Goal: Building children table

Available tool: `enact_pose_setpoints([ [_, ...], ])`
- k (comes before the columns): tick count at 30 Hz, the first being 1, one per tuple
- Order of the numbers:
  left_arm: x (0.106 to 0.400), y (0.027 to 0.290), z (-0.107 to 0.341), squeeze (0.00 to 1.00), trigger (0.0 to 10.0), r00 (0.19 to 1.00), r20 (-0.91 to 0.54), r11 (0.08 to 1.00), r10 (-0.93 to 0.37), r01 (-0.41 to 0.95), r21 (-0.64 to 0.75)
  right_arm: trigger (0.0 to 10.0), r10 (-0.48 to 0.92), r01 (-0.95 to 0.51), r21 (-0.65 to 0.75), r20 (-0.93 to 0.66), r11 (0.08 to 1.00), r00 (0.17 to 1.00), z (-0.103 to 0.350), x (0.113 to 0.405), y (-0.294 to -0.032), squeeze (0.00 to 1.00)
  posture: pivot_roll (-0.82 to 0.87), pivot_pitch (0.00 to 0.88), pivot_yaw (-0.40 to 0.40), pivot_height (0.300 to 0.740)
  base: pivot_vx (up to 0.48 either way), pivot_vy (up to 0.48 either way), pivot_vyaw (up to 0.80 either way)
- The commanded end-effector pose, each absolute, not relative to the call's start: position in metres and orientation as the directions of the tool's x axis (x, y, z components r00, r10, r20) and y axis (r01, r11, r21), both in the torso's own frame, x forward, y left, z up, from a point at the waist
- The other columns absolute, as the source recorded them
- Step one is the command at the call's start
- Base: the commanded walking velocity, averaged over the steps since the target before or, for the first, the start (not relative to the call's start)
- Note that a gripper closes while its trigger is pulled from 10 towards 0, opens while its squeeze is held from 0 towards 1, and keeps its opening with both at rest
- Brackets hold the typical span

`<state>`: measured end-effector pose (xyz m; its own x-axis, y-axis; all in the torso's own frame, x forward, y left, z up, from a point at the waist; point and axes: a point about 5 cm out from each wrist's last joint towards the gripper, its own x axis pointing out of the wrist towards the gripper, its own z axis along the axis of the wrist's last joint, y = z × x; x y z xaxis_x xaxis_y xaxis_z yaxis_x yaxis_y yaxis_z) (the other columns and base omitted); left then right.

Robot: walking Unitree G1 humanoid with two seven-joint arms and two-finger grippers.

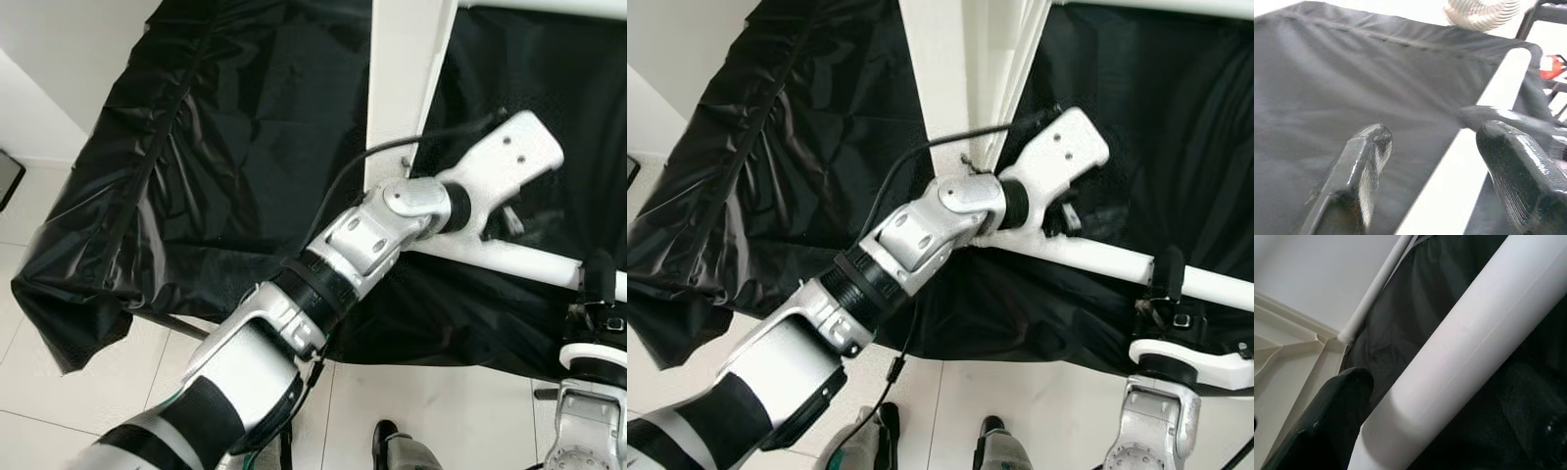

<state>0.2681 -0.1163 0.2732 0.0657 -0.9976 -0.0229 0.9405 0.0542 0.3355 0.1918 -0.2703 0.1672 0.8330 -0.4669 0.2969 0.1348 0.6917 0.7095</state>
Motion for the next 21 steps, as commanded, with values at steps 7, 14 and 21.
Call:
enact_pose_setpoints([
  [7,0.242,-0.125,0.232,0.00,10.0,-0.107,-0.223,-0.196,-0.969,0.881,0.431,10.0,-0.480,0.228,0.735,0.149,0.639,0.864,0.150,0.190,-0.272,0.00,0.09,0.273,0.152,0.740,0.000,0.000,0.00],
  [14,0.259,-0.134,0.223,0.00,10.0,0.125,-0.255,-0.029,-0.959,0.851,0.524,10.0,-0.428,0.145,0.721,0.227,0.678,0.875,0.172,0.195,-0.263,0.00,0.07,0.268,0.141,0.740,0.000,0.000,0.00],
  [21,0.271,-0.131,0.241,0.00,10.0,0.180,-0.200,0.045,-0.963,0.841,0.539,10.0,-0.384,0.093,0.709,0.263,0.699,0.885,0.181,0.197,-0.261,0.00,0.05,0.260,0.124,0.740,0.000,0.000,0.00],
])
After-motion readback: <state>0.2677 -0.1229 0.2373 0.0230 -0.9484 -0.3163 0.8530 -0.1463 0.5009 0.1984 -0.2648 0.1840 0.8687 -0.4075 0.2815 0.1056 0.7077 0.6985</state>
